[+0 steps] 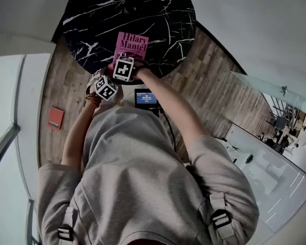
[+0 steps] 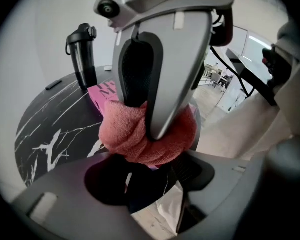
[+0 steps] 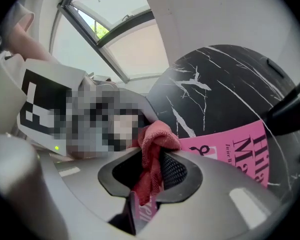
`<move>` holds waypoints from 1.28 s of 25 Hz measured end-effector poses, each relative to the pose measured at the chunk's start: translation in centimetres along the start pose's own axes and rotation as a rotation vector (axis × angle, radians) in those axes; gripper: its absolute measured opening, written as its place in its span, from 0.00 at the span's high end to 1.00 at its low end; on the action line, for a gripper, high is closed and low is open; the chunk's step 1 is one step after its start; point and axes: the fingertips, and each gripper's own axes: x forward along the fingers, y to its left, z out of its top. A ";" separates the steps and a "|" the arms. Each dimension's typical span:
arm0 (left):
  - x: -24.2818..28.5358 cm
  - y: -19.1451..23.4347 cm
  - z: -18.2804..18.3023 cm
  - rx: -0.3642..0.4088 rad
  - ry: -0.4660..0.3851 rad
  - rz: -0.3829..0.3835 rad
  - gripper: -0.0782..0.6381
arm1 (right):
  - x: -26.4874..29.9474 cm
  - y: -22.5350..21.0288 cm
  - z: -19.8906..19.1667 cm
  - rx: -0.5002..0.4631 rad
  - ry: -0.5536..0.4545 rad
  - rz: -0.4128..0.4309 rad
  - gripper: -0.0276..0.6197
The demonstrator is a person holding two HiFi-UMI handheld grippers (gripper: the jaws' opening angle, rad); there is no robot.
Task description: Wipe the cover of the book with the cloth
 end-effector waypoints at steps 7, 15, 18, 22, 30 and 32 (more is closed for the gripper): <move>-3.5 1.4 1.9 -0.099 -0.148 0.030 0.57 | -7.2 -2.5 -0.5 0.176 -0.282 -0.147 0.79; -15.2 6.5 12.0 -0.096 -0.501 0.353 0.76 | -25.9 -1.1 -6.2 0.455 -1.001 -0.461 0.79; -20.6 4.5 15.9 -0.038 -0.636 0.441 0.83 | -29.9 2.3 -9.2 0.480 -1.137 -0.560 0.79; -27.1 -0.4 18.5 -0.015 -0.758 0.543 0.87 | -34.5 9.2 -12.5 0.453 -1.280 -0.711 0.79; -33.4 -10.6 17.8 -0.022 -0.846 0.612 0.88 | -38.7 20.5 -15.6 0.344 -1.386 -0.879 0.78; -34.6 -13.0 17.2 -0.017 -0.857 0.628 0.88 | -39.2 23.0 -15.5 0.273 -1.387 -0.920 0.78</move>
